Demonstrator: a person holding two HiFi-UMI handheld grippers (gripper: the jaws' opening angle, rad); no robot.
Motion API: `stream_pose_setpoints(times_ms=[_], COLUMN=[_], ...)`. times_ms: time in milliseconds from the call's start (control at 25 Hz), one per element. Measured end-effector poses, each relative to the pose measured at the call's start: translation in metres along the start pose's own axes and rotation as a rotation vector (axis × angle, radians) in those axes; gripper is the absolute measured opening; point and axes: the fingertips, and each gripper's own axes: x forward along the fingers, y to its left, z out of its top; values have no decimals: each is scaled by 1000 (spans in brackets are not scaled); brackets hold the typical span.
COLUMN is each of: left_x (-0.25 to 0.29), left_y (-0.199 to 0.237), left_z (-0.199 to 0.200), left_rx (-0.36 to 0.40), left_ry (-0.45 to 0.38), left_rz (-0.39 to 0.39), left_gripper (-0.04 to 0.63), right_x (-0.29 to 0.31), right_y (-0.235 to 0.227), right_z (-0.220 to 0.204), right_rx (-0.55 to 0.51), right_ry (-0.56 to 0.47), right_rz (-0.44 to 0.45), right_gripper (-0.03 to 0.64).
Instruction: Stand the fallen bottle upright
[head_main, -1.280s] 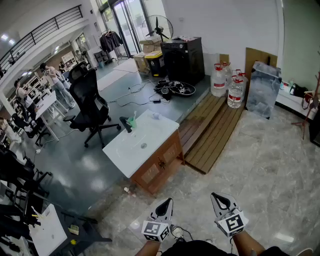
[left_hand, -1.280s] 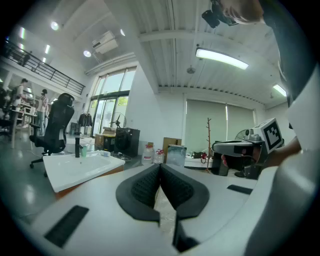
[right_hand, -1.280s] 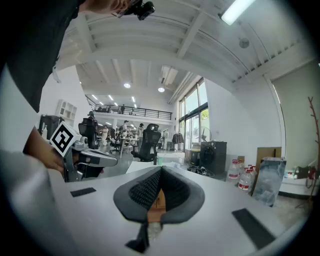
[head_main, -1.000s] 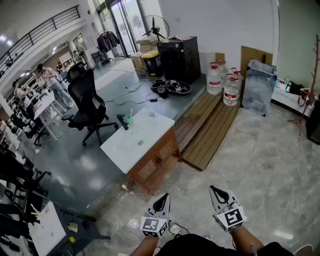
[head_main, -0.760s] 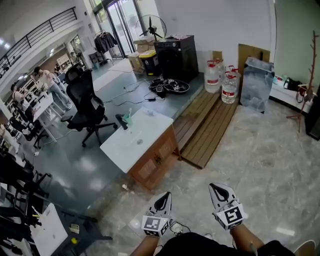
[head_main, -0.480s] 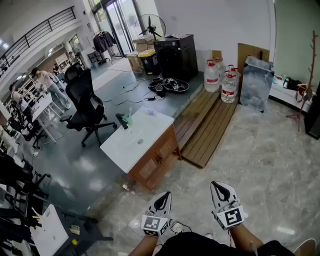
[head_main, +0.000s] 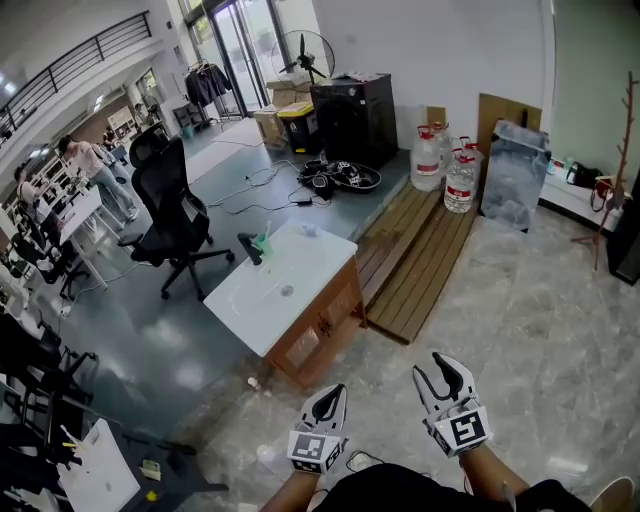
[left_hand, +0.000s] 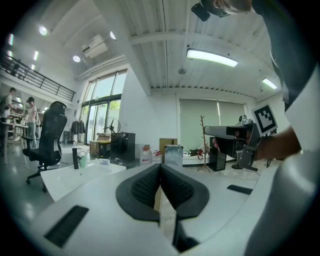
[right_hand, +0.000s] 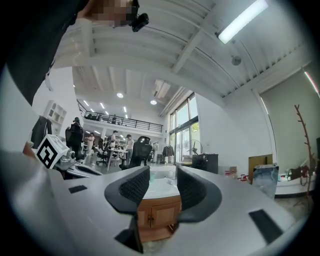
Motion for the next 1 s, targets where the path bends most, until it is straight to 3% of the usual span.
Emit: stream_pose_setpoints(times_ms=[80, 240, 360, 720, 1000], left_x=[-1, -5, -4, 8, 58], left_y=[13, 36, 58, 107, 123], left_z=[-1, -2, 1, -2, -16], left_rx=[-3, -13, -3, -14, -36], left_ry=[0, -19, -39, -40, 5], left_rz=[-7, -45, -62, -59, -63], left_gripper=[17, 17, 17, 17, 17], right_x=[13, 40, 60, 111, 157], right_y=[7, 22, 35, 40, 1], right_z=[-9, -8, -19, -51, -78], right_rx=[-7, 14, 24, -7, 11], right_ry=[48, 4, 49, 161, 184], right_rz=[-9, -38, -31, -77, -80], right_gripper=[194, 268, 337, 589, 598])
